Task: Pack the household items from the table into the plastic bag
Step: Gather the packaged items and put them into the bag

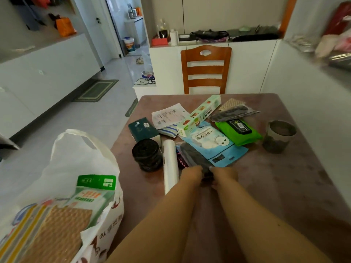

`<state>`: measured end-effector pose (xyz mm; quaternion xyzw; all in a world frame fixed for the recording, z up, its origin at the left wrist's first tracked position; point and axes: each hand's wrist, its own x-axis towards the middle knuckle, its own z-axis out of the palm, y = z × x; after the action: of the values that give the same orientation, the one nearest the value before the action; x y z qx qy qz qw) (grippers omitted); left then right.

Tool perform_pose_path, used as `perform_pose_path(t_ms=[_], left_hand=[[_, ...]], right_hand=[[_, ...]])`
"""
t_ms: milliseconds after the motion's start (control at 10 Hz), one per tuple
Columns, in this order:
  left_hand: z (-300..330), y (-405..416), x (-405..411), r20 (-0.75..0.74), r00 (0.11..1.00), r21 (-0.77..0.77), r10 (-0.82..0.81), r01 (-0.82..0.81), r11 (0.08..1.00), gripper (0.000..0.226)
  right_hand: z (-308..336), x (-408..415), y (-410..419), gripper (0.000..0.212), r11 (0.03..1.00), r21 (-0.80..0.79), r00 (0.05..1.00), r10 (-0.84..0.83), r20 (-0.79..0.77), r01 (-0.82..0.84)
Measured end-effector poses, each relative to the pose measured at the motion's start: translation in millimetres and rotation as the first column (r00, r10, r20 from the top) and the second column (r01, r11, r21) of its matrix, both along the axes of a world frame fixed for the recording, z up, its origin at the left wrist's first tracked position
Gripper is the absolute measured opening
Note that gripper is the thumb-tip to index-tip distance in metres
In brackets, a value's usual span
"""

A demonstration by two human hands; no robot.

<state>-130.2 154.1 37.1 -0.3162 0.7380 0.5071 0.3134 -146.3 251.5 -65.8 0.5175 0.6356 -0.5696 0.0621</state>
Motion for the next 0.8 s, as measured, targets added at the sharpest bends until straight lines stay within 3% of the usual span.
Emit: perform_pose_path(t_ms=[100,200,300,400,500,600,700,800], left_hand=[[-15.4,6.4,-17.4,-0.101,0.973,-0.157,-0.205,0.188,0.97,0.044],[-27.7,0.3,-26.1,-0.124,0.992,0.124,-0.013,0.029,0.992,0.053],[-21.8,-11.0,-17.6,-0.028,0.984,0.336,0.178,-0.159,0.929,0.039],[-26.2,-22.9,-13.7,-0.019,0.972,0.421,0.233,-0.203,0.884,0.044],[-24.2,-28.8,-9.8,-0.087,0.964,0.391,0.25,-0.197,0.899,0.048],[-25.6,-36.4,-5.9,-0.161,0.95,0.363,0.269,-0.197,0.911,0.047],[-29.3,-41.3,-4.9,-0.189,0.93,0.376,0.317,-0.229,0.898,0.044],[-35.9,-46.1,-5.4,-0.183,0.916,0.388,0.356,-0.266,0.882,0.043]], right_hand=[[29.9,7.9,-9.7,0.042,0.958,-0.283,0.989,0.003,-0.145,-0.044],[46.8,24.7,-10.0,0.024,0.926,-0.375,0.991,-0.006,-0.135,-0.046],[63.9,54.5,-4.9,0.011,0.884,-0.458,0.983,0.014,-0.184,-0.098],[61.1,58.0,15.9,0.021,0.943,-0.33,0.986,-0.008,-0.164,-0.047],[46.6,31.3,37.8,0.038,0.985,-0.161,0.979,-0.085,-0.186,0.055],[34.6,-2.0,42.5,0.044,0.974,-0.216,0.975,-0.107,-0.195,0.064],[39.5,-26.4,31.7,0.025,0.943,-0.332,0.97,-0.107,-0.217,0.029],[50.3,-31.0,22.9,0.026,0.925,-0.372,0.942,-0.192,-0.274,0.081]])
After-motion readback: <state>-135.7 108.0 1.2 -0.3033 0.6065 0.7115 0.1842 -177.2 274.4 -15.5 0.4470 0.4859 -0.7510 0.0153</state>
